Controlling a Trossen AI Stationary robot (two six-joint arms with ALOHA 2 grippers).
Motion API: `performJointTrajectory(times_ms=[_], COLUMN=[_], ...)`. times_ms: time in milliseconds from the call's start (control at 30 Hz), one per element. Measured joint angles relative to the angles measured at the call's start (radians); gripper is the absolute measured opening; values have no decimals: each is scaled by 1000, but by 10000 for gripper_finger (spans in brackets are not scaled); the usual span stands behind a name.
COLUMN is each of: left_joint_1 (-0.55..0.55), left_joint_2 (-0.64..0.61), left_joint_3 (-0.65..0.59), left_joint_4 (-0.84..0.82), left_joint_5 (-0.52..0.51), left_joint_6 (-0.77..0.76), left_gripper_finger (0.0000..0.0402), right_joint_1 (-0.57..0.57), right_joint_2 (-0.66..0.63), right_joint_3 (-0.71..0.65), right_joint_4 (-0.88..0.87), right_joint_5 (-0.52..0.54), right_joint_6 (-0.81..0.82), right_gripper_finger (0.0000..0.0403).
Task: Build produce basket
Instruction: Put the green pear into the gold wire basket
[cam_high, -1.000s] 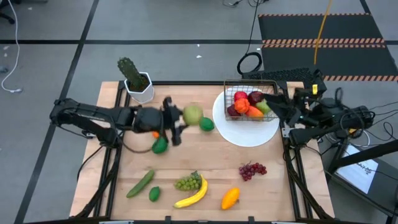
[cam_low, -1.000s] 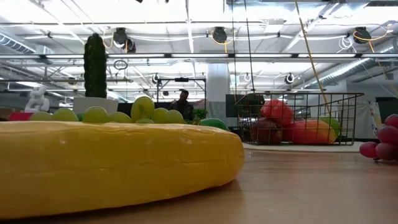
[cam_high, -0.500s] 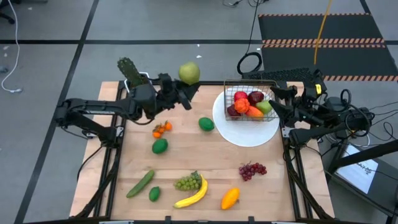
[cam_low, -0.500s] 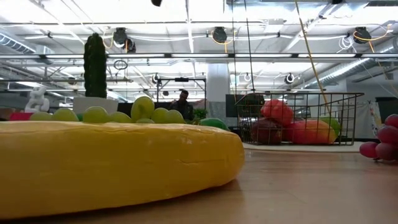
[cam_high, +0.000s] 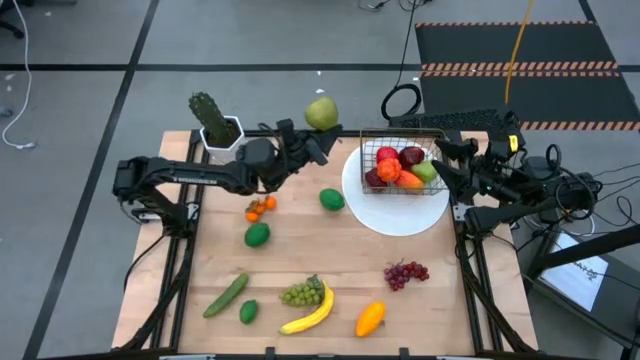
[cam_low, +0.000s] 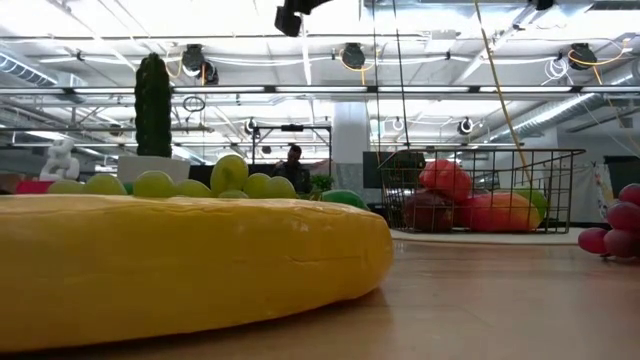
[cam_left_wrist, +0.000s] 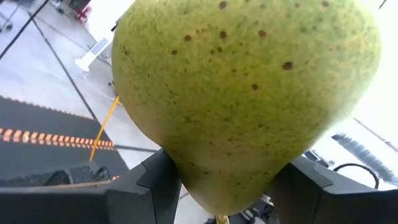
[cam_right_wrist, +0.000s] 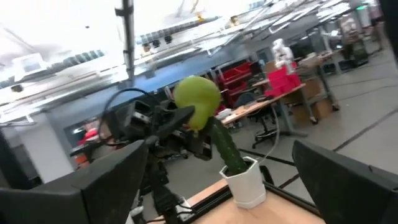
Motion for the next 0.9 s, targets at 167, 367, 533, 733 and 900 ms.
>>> performJointTrajectory(times_ms=[167,367,533,733,900], left_joint_1=[-11,-15,-17,-20,-21], left_joint_2=[-1,0,-1,-1,-1], left_joint_3=[34,157,271,321,379], left_joint_4=[-14,-223,-495,-689,-916], left_joint_5=[5,100,167,240,274], left_joint_6=[186,530,765,911,661], left_gripper_finger=[202,202,202,202,202], right_joint_1=[0,0,0,1,1], right_joint_2=[4,10,45,141,249], right_joint_3=[0,0,0,0,-1], right_joint_4=[-42,-77,-77,-37,73], right_joint_5=[110,255,260,255,255], right_joint_6=[58,334,562,724,737], right_gripper_finger=[394,394,394,394,394])
